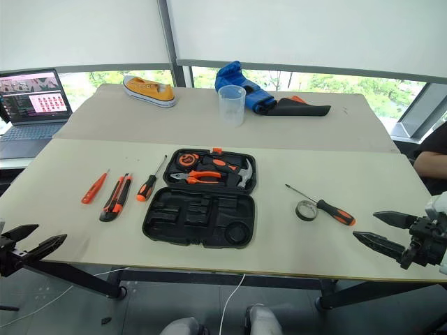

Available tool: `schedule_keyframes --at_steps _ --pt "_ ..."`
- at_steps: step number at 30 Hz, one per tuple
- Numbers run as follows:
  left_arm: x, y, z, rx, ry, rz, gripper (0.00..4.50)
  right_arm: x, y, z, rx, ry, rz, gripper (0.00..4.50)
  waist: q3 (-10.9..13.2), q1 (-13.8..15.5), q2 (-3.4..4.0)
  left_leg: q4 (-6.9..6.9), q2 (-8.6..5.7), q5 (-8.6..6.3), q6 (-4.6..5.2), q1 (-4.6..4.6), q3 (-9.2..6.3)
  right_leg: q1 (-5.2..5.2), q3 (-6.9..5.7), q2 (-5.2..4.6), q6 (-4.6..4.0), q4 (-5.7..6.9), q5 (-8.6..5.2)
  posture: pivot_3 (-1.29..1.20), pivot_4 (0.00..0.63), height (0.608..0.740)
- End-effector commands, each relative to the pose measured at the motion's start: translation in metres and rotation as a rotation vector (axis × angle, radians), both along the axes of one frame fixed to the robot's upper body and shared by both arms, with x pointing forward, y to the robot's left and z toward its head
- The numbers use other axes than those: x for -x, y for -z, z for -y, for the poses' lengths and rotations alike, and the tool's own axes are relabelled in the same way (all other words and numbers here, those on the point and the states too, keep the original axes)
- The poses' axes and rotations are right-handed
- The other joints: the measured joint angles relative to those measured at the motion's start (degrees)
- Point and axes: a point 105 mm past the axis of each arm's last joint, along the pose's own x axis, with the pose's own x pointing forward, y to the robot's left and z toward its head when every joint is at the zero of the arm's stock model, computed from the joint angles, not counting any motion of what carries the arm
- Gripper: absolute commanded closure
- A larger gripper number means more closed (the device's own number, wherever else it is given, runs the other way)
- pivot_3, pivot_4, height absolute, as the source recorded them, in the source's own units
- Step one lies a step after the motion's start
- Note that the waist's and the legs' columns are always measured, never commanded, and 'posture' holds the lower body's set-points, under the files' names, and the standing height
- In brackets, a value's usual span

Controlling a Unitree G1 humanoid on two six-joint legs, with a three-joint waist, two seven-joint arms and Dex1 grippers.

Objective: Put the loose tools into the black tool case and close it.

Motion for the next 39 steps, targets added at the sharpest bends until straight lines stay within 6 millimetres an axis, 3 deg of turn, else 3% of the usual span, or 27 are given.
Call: schedule_keyframes --at_steps 1,4,10,12,14,16,20,24,35,36,39 --pt "-0.007 -0.007 0.005 -0.058 0.027 0.012 0.02 0.0 -0.013 -0.001 0.035 -0.008 0.037 0.03 0.0 0.0 0.0 0.0 0.0 0.0 0.0 0.0 0.0 0.0 0.0 0.0 0.0 0.0 0.0 0.0 0.15 0.724" --pt "-0.024 -0.012 0.012 -0.089 0.031 0.017 0.02 0.0 -0.015 0.001 0.076 -0.009 0.062 0.03 0.0 0.2 0.01 0.02 -0.01 0.0 0.0 0.01 0.01 0.03 0.01 0.0 0.0 0.02 0.0 0.0 0.15 0.724" --pt "-0.073 -0.045 0.055 -0.026 0.08 0.0 0.02 0.026 -0.026 -0.036 0.094 -0.155 0.13 0.03 0.0 1.4 -0.04 0.12 -0.06 0.02 -0.06 0.04 -0.1 0.07 -0.16 0.1 -0.17 0.12 0.12 0.0 0.15 0.724" --pt "-0.085 -0.047 0.067 -0.014 0.1 -0.04 0.02 -0.001 -0.039 -0.058 0.086 -0.226 0.164 0.03 0.0 1.0 0.0 0.11 -0.06 0.05 -0.1 -0.02 -0.1 0.1 -0.15 0.1 -0.41 0.14 0.27 0.0 0.15 0.724" --pt "-0.098 -0.049 0.075 -0.048 0.112 -0.056 0.02 -0.014 -0.05 -0.082 0.077 -0.305 0.19 0.03 0.1 -0.6 -0.04 0.17 -0.07 0.04 -0.13 0.2 0.15 0.14 -0.04 0.05 -0.23 0.14 0.35 0.0 0.15 0.724" --pt "-0.111 -0.048 0.083 -0.065 0.109 -0.083 0.02 -0.016 -0.054 -0.102 0.065 -0.377 0.213 0.03 0.2 -1.2 -0.18 0.18 -0.11 0.05 -0.14 0.23 0.23 0.12 0.08 0.05 0.11 0.04 0.38 0.0 0.15 0.724" --pt "-0.137 -0.038 0.095 0.034 0.056 -0.171 0.02 -0.018 -0.058 -0.137 0.063 -0.477 0.268 0.03 0.3 -0.9 -0.36 0.19 -0.05 0.24 -0.45 0.3 0.08 0.01 -0.1 0.49 -0.56 0.2 0.5 0.0 0.15 0.724" --pt "-0.161 -0.027 0.103 0.011 0.045 -0.181 0.02 -0.017 -0.062 -0.166 0.034 -0.565 0.306 0.03 0.3 -0.4 -0.36 0.23 -0.09 0.26 -0.48 0.31 0.11 -0.04 -0.31 0.64 -0.66 0.25 0.52 0.0 0.15 0.724" --pt "-0.179 -0.002 0.128 -0.011 0.16 -0.209 0.02 -0.015 -0.054 -0.199 0.029 -0.662 0.316 0.03 0.3 0.0 -0.37 0.37 -0.07 0.26 -0.47 0.18 0.06 -0.03 -0.56 0.45 -0.64 0.23 0.51 0.0 0.15 0.724" --pt "-0.18 0.0 0.131 -0.012 0.166 -0.213 0.54 -0.015 -0.054 -0.201 0.029 -0.665 0.315 0.0 0.3 0.0 -0.37 0.44 -0.07 0.26 -0.46 0.13 0.05 -0.03 -0.56 0.43 -0.63 0.23 0.51 0.0 0.15 0.724" --pt "-0.183 0.004 0.135 -0.011 0.175 -0.229 1.34 -0.015 -0.052 -0.203 0.031 -0.676 0.312 0.0 0.3 0.0 -0.37 0.76 -0.03 0.26 -0.45 -0.07 -0.03 -0.03 -0.66 0.38 -0.61 0.29 0.52 0.0 0.15 0.724"
